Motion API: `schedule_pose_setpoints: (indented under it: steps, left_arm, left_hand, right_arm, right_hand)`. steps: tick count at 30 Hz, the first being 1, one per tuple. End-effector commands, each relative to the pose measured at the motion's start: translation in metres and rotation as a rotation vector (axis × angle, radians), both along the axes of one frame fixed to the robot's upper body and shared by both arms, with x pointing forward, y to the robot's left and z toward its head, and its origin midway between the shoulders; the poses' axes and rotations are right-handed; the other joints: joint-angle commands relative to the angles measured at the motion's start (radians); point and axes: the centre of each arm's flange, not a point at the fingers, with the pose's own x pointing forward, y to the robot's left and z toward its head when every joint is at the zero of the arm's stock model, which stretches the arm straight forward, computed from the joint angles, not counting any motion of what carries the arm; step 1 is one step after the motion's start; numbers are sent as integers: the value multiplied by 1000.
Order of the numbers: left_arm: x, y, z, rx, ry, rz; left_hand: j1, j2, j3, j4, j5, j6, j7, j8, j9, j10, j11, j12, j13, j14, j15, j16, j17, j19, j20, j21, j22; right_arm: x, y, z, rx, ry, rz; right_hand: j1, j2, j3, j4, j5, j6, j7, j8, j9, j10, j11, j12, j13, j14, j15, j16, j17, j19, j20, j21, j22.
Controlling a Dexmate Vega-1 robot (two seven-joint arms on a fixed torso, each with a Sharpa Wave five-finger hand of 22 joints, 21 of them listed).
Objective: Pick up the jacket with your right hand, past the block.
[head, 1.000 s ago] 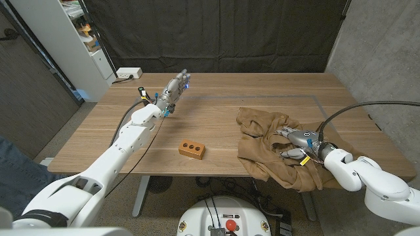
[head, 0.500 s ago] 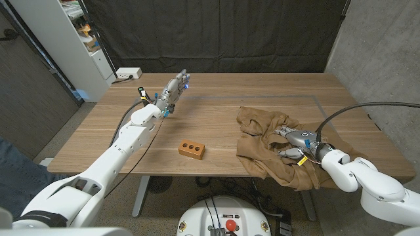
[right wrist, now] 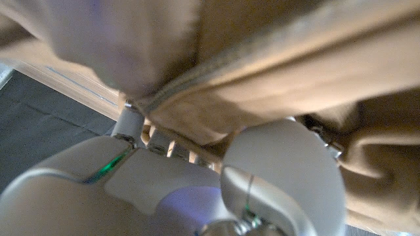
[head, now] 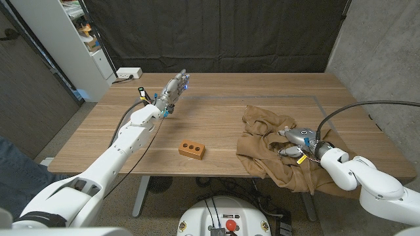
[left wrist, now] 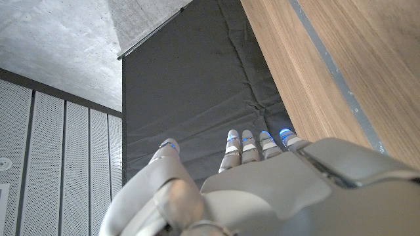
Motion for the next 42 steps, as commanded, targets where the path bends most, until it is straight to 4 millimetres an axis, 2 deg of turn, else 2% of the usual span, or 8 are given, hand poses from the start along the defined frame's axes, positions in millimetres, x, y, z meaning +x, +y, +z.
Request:
schedule_pose_setpoints:
  steps: [1,9,23,42]
  left_arm:
    - [-5,-3,-2,-13,-9,-5]
    - [-1,-2,-1,-19,-10,-13]
    - [1,0,0,-19,-9,-13]
    - [-3,0,4,-17,-17,-14]
  left_hand:
    - [-1,3,4,-5,-2,11,-1,0,6,1,-6,6,1,-10,-3,3,3,-2,7,6,2]
    - [-2,4,4,-5,-2,13,0,1,6,1,-5,6,1,-10,-3,3,3,-1,8,7,2]
    - [-3,4,3,-6,-2,15,1,1,6,1,-5,6,1,-10,-4,3,3,-1,9,7,2]
    - [-4,5,3,-7,-2,17,2,1,6,1,-6,6,1,-10,-4,3,3,-1,10,7,2]
  right_arm:
    - [1,-25,15,93,-326,72]
    - [-9,-25,45,68,-415,93]
    - [-35,-14,87,55,-514,106]
    - [-58,-10,113,42,-574,113]
  right_hand:
    - [526,276,-10,-27,7,355,-63,14,12,83,-90,53,127,83,-174,55,46,28,-90,64,4]
    - [538,277,-5,-26,9,360,-62,10,-1,82,-91,71,180,88,-175,66,46,24,-90,90,-1]
    - [545,271,-6,-24,8,375,-56,12,-14,105,-87,63,180,104,-175,85,47,26,-90,121,-8]
    - [541,271,-5,-18,6,376,-59,13,-19,118,-87,53,186,108,-174,92,45,16,-89,149,-20]
